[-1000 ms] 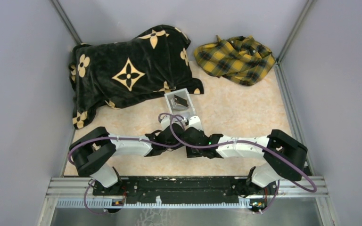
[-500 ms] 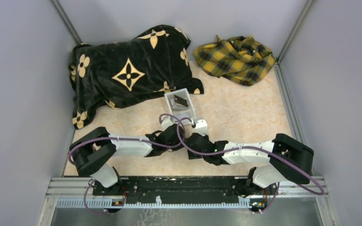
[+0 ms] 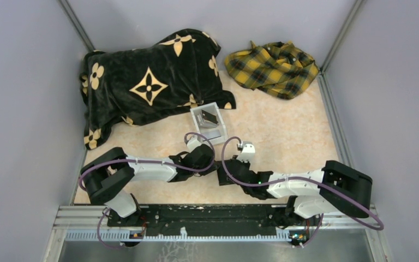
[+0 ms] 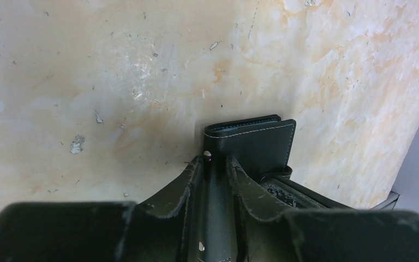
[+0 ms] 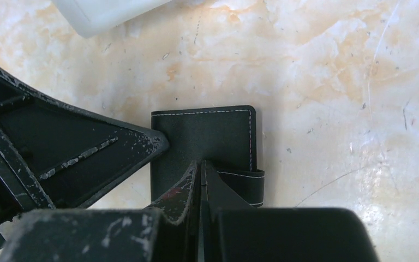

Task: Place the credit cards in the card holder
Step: Close the card holder at the center of the board.

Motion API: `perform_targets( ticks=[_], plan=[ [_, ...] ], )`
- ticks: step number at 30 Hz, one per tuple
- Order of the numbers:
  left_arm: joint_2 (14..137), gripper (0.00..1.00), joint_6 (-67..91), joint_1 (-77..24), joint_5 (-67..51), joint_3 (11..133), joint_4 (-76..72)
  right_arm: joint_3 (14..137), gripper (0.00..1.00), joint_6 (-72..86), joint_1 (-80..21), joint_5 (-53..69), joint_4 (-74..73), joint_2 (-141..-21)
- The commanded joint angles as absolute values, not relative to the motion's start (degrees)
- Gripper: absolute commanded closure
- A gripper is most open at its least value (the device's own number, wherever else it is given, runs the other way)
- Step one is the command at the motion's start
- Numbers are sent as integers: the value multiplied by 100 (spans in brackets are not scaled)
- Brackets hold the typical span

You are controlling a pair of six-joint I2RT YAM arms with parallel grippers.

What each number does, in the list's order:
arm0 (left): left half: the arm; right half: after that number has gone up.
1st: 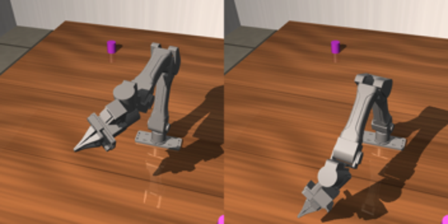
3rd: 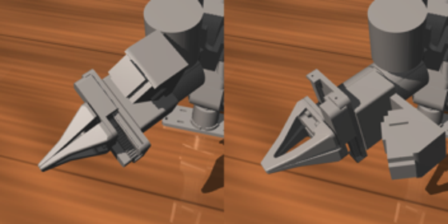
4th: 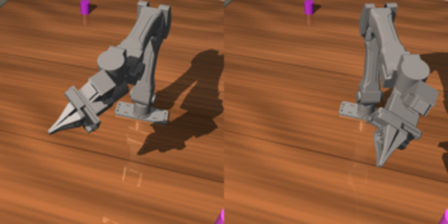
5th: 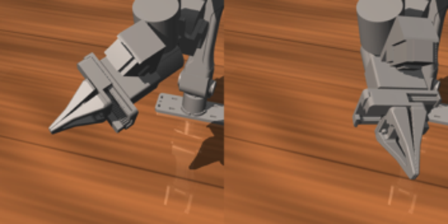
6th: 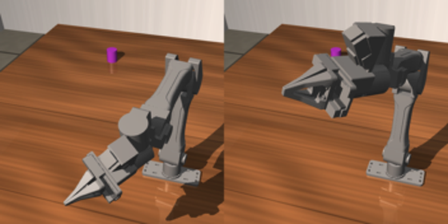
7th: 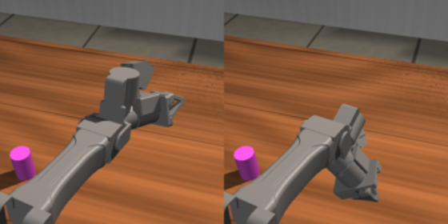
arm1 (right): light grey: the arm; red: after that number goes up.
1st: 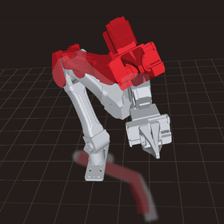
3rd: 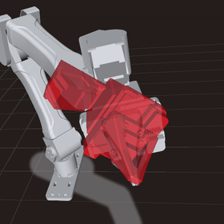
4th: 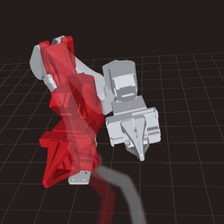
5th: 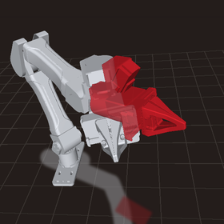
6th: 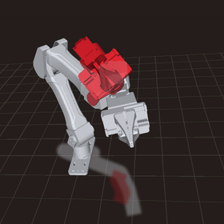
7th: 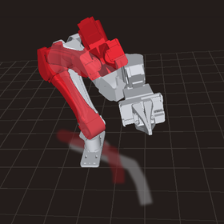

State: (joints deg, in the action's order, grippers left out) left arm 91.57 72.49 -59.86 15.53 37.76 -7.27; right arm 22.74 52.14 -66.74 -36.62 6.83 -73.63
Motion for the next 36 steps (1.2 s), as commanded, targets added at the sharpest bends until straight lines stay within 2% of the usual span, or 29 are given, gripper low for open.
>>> perform_targets(
  ticks=[1,14,22,25,30,33,36],
  plan=[
    [9413,73,7198,-6106,1428,3713,288,1665,100,5963,-6741,-3411,-27,-7459],
    [9377,73,7208,-6161,1475,3799,406,816,100,6800,-6741,-3062,919,-7689],
    [9268,67,7278,-6187,1592,3829,641,515,100,7084,-6776,-3029,1341,-7992],
    [9193,61,7286,-6196,1640,3832,698,439,100,7156,-6790,-3065,1358,-7971],
    [9032,41,7291,-6218,1766,3855,818,423,100,7183,-6785,-3243,1062,-7591],
    [8858,37,7286,-6237,1900,3850,903,605,100,6986,-6785,-3440,669,-7267],
    [8658,38,7270,-6293,1974,3795,924,840,100,6772,-6786,-3669,213,-6992]
  ],
)
